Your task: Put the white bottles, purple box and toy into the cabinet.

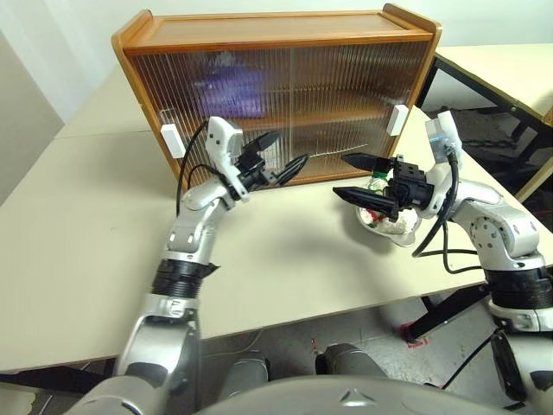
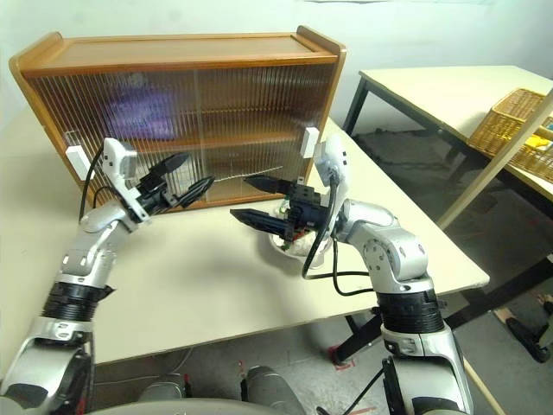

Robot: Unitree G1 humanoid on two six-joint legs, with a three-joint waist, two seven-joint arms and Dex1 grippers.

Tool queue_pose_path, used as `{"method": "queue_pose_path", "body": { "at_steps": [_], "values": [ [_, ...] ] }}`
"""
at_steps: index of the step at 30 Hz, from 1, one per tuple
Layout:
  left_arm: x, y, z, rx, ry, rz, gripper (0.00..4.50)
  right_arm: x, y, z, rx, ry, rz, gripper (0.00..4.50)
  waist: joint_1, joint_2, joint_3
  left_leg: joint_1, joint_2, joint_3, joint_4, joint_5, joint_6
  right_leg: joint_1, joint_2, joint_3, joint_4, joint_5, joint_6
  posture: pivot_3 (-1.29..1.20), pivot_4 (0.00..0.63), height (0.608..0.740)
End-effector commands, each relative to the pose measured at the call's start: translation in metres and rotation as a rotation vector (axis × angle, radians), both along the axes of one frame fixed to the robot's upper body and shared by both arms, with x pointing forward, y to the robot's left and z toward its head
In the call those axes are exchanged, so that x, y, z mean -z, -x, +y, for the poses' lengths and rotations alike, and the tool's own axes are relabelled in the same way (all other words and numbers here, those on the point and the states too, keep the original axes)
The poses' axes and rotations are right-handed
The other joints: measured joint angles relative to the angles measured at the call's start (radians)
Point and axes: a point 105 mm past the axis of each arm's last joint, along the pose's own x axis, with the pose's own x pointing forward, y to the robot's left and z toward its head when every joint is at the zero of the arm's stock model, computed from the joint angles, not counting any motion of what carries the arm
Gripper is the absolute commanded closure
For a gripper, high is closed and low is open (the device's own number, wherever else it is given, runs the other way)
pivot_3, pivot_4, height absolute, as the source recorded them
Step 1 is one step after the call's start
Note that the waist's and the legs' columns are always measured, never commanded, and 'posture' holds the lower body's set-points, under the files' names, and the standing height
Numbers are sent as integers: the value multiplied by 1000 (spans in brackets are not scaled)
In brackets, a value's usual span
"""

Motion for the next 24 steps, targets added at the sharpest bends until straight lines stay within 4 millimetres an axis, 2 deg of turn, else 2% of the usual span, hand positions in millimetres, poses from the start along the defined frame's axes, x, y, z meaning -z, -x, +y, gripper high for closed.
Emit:
{"method": "queue_pose_path", "body": {
  "at_steps": [1,5,8,12,16,19,24],
  "values": [
    [-5,14,13,100,32,60,24,0,-3,-7,46,10,-17,0,-3,1,0,-1,1,-1,0,0,0,-1,0,0,0,0,0,-142,0,740],
    [-9,24,28,106,15,65,24,-1,-9,-15,101,-1,-24,0,-4,1,-1,-7,3,-3,0,0,0,-7,0,0,0,0,-2,-137,0,740],
    [-10,35,34,128,12,85,24,-1,-21,-27,186,-6,-50,0,-4,2,-1,-8,6,-4,0,0,1,-9,0,1,0,0,-3,-131,0,740],
    [-17,46,39,126,49,95,24,5,-46,-59,362,20,-89,0,-4,2,-1,-9,9,-4,0,0,1,-10,-1,1,0,1,-4,-107,0,740],
    [-22,53,41,127,59,100,24,9,-59,-77,443,33,-119,0,-2,3,-1,-9,14,-4,0,0,2,-11,0,2,0,3,-8,-97,0,740],
    [-22,59,46,114,52,103,24,13,-76,-100,563,58,-151,0,-1,5,-1,-8,15,-6,-1,0,2,-11,2,1,0,6,-13,-76,0,740],
    [-24,64,52,98,49,105,24,14,-97,-119,688,66,-152,0,3,7,-1,-6,17,-10,-3,0,3,-12,3,1,1,7,-14,-68,0,740]
  ]
}}
